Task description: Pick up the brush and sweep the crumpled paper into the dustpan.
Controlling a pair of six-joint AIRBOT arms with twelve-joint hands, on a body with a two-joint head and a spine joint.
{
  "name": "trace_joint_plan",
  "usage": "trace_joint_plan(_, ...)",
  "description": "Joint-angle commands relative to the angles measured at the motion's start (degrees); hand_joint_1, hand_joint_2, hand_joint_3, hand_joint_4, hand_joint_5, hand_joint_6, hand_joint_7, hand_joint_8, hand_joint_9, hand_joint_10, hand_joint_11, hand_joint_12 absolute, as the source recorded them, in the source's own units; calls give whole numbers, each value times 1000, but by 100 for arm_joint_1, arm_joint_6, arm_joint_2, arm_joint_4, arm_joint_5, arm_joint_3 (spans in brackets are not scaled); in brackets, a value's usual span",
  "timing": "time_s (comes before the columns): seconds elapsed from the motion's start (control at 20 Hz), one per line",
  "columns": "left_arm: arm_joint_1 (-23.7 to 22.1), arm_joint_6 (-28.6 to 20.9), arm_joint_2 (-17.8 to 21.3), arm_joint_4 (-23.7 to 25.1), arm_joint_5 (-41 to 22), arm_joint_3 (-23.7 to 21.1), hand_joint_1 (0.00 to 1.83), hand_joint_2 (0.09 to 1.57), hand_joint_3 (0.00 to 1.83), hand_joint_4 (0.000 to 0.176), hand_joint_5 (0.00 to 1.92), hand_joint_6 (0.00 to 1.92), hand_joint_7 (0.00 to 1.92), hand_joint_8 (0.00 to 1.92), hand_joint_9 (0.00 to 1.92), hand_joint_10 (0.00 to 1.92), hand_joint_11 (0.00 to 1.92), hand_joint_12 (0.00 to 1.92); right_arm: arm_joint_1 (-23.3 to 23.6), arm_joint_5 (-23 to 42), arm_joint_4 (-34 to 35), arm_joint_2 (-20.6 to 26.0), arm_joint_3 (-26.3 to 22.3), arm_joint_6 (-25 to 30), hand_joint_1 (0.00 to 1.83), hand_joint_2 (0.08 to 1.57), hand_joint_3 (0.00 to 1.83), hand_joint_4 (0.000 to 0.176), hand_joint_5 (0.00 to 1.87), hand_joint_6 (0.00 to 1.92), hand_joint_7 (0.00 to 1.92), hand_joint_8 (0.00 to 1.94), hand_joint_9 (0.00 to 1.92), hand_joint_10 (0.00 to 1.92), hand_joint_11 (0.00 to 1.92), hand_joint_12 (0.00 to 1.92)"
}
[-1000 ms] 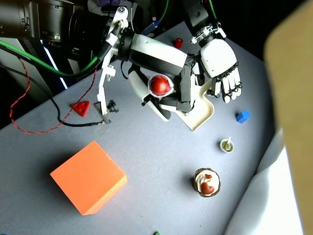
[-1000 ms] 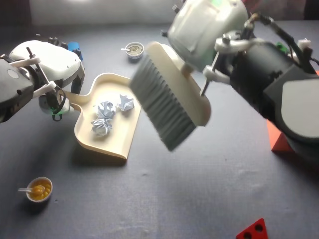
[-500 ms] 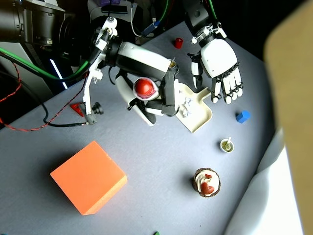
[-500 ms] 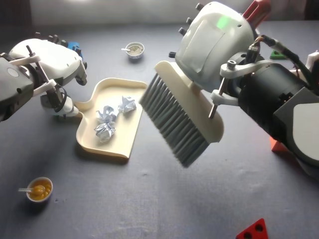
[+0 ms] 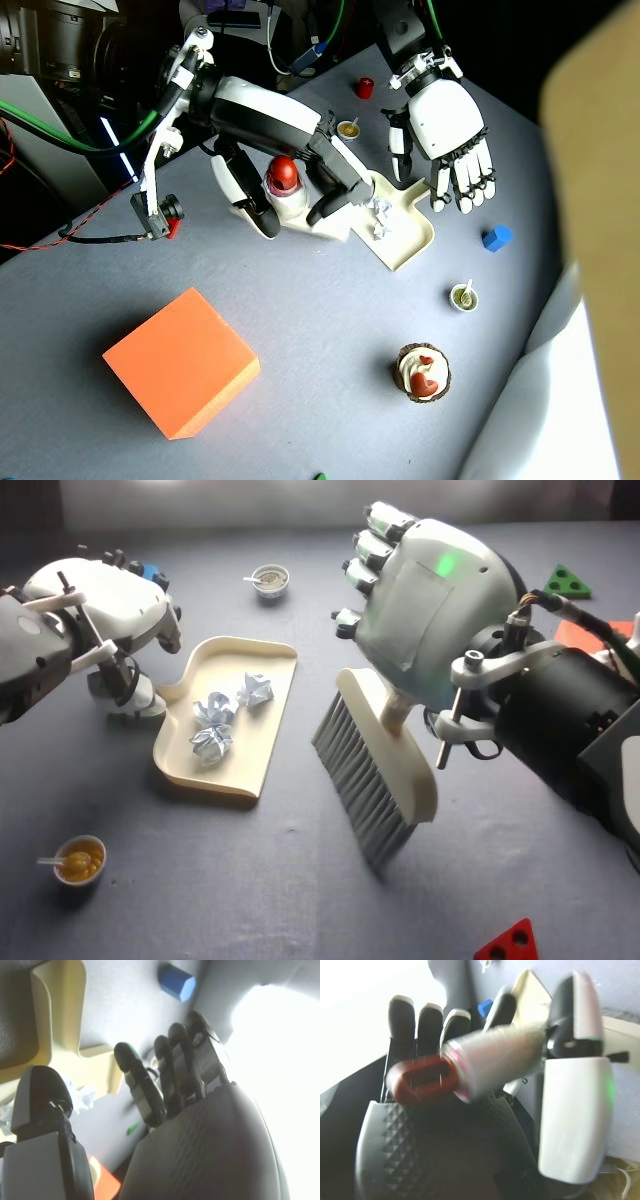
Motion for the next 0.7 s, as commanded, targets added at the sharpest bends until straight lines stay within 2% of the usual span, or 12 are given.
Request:
trace_joint_plan(0.0,-104,44,73,242,-393,41,1011,1029,0,0,805,10,382,7,316,6,231,83,28,-317,-462,48,-40,-75,626,852,1,0,355,820,236,1136,138,1397,0,1699)
trace_joint_plan(0.05,-159,45,73,271,-366,54,1014,1031,0,0,803,8,379,5,317,6,233,85,27,-317,-461,68,-50,-82,611,837,0,0,388,536,325,742,230,1019,0,1512)
trace_joint_plan(0.1,-272,83,72,288,-311,78,1009,1038,3,0,796,5,367,0,306,1,224,81,26,-317,-405,110,-80,-143,597,838,0,0,419,259,406,463,323,760,0,1418)
trace_joint_plan(0.15,-378,188,71,237,-236,97,997,1036,1,0,800,5,378,5,318,6,238,87,28,-315,-316,149,-117,-215,564,835,0,0,416,78,475,206,397,453,0,1329)
trace_joint_plan(0.2,-494,252,73,224,-163,116,993,1035,1,0,809,9,383,7,321,6,244,90,30,-309,-252,194,-164,-262,550,831,0,0,379,17,498,67,449,228,0,1260)
trace_joint_plan(0.25,-631,323,85,199,-66,136,1002,1037,2,0,808,7,373,2,312,2,247,91,31,-278,-198,263,-233,-269,497,834,1,0,280,3,390,13,386,89,0,979)
trace_joint_plan(0.3,-717,350,97,182,4,148,1000,1041,3,0,803,4,365,0,302,0,240,88,31,-241,-144,309,-277,-269,486,835,1,0,246,5,339,11,356,29,56,720)
trace_joint_plan(0.35,-851,373,122,180,96,158,989,1047,5,0,796,1,367,1,303,1,231,84,78,-139,14,407,-359,-261,506,822,1,0,268,0,337,0,332,6,189,348)
trace_joint_plan(0.4,-968,436,148,148,168,158,989,1047,5,0,796,1,367,1,303,1,231,84,150,-42,153,511,-429,-216,506,822,1,0,268,0,337,0,332,6,189,348)
trace_joint_plan(0.5,-1136,443,184,130,256,156,985,1050,5,0,789,0,352,0,302,1,229,83,295,285,422,805,-582,-9,504,824,0,0,243,1,319,1,315,3,270,162)
trace_joint_plan(0.6,-1228,451,228,131,341,126,994,1049,3,0,786,1,354,1,295,0,217,79,397,881,598,1229,-727,258,520,815,0,0,230,0,322,0,323,0,299,98)
trace_joint_plan(0.65,-1290,459,270,120,340,65,1006,1043,0,0,796,4,363,4,305,4,222,81,444,1389,547,1567,-822,528,517,821,2,0,219,0,312,0,309,0,289,87)
